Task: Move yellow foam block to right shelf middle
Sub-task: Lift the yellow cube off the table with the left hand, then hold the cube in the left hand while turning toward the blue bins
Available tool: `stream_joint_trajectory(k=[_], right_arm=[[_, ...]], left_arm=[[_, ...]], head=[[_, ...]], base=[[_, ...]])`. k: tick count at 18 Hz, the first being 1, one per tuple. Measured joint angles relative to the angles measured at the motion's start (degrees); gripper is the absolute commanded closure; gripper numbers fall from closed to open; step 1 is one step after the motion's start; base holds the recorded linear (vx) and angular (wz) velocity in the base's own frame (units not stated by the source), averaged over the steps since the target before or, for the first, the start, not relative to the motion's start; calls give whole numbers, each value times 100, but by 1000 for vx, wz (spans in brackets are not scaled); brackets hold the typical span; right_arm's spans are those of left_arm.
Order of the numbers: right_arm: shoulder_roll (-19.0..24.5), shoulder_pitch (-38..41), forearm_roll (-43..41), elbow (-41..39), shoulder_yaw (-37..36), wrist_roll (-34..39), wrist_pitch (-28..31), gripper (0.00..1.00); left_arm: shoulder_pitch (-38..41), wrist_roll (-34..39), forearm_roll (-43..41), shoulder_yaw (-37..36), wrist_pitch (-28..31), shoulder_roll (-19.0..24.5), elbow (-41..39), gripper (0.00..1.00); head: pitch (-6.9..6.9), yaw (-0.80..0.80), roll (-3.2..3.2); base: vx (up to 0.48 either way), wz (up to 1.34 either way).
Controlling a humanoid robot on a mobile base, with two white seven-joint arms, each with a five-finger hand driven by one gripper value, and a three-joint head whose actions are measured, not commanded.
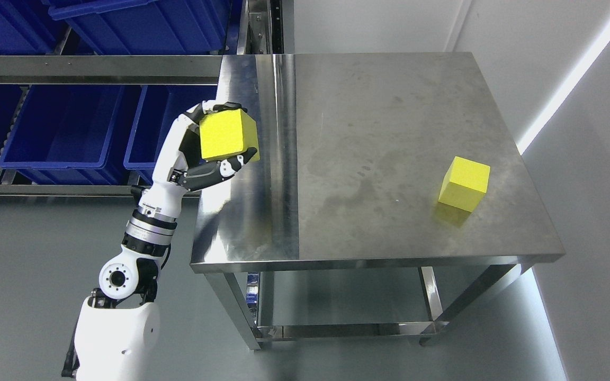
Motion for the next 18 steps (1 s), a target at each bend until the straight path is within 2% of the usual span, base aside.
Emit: stream_joint_trajectory(k=[9, 18], right_arm=[[0, 0, 0, 0, 0, 0, 21, 0], [0, 1, 0, 0, 0, -1, -3, 0]], left_arm=[[105, 9, 149, 502, -155, -1, -177, 99], [141, 14, 174, 910, -110, -1, -253, 99]], head=[[0, 0, 0], [0, 0, 0]], base=[[-35, 94], [-31, 809]])
